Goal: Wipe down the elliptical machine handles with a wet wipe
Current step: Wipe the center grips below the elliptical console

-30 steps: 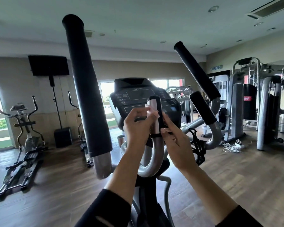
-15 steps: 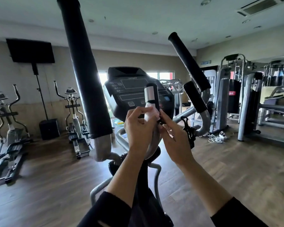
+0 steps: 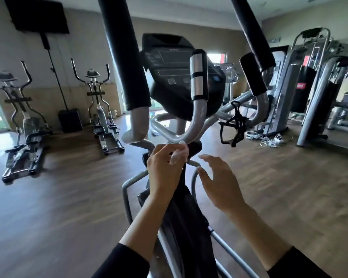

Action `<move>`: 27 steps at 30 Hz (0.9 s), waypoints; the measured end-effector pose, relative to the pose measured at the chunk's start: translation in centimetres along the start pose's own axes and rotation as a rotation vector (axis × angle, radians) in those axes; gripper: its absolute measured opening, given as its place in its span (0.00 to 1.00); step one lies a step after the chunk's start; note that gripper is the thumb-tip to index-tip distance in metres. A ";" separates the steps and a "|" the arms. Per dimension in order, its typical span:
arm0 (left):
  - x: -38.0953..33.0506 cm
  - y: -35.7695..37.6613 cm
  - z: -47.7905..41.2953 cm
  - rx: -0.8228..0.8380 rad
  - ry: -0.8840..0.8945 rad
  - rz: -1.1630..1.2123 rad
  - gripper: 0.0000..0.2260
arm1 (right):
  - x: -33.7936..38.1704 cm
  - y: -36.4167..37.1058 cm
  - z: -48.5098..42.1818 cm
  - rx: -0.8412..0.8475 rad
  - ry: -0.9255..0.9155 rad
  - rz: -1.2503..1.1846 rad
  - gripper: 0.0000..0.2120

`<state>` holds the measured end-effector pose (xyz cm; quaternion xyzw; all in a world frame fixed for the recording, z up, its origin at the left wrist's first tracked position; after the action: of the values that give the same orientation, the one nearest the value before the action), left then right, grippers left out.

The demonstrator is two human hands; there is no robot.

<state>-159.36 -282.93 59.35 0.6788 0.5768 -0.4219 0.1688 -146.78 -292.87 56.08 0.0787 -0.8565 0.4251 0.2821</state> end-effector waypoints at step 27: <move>34.3 -31.6 18.1 -0.223 -0.733 -0.550 0.08 | 16.8 46.6 5.8 0.863 -0.183 0.096 0.16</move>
<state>-196.18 -265.17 30.50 0.2846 0.6795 -0.5984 0.3151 -180.63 -266.39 30.67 0.1867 -0.6246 0.7477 0.1262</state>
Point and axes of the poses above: each hand's wrist, its own z-axis away from the middle knuckle, its own y-axis out of the palm, x = y × z, the point moved 7 cm from there along -z, towards the middle knuckle, and after that the axes turned 9 degrees about x, right-handed, at the moved point
